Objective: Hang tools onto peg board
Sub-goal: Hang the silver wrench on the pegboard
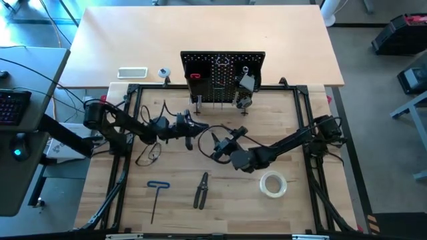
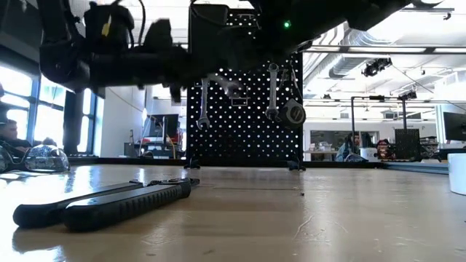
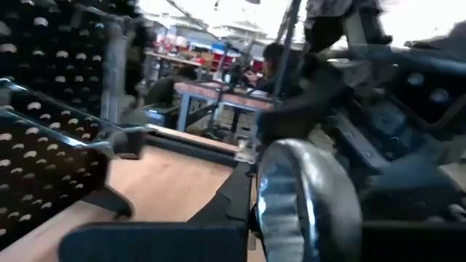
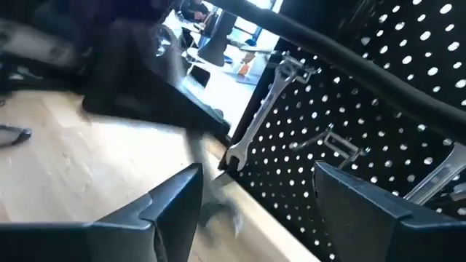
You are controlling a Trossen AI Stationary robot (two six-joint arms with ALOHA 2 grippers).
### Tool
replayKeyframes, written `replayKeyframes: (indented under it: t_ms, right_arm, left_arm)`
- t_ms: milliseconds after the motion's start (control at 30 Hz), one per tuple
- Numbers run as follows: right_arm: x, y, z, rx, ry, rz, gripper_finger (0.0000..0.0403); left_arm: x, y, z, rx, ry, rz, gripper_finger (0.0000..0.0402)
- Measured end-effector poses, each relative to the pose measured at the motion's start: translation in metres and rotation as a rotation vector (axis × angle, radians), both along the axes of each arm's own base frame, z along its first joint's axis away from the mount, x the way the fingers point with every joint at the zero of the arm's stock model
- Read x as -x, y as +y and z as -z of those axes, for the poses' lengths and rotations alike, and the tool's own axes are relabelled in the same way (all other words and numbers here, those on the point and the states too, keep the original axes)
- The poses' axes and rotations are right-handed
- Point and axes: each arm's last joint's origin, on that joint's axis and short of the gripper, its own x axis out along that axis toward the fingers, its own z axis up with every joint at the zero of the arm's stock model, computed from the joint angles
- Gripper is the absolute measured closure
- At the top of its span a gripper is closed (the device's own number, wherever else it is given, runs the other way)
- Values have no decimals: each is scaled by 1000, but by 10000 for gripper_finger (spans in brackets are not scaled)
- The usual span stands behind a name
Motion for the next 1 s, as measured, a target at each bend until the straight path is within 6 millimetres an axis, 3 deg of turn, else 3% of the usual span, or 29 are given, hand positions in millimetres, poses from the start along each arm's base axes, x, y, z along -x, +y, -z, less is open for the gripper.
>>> replayKeyframes:
  t_ms: [333, 633, 1000]
  right_arm:
    - [0, 0, 8, -45, 35, -62, 148]
    - [-1, 4, 9, -71, 47, -155, 147]
    - [-7, -21, 13, -217, -45, -139, 173]
  left_arm:
    - [18, 23, -10, -4, 54, 87, 401]
    - [24, 24, -4, 17, 199, 211, 401]
    - [23, 20, -10, -5, 145, 265, 402]
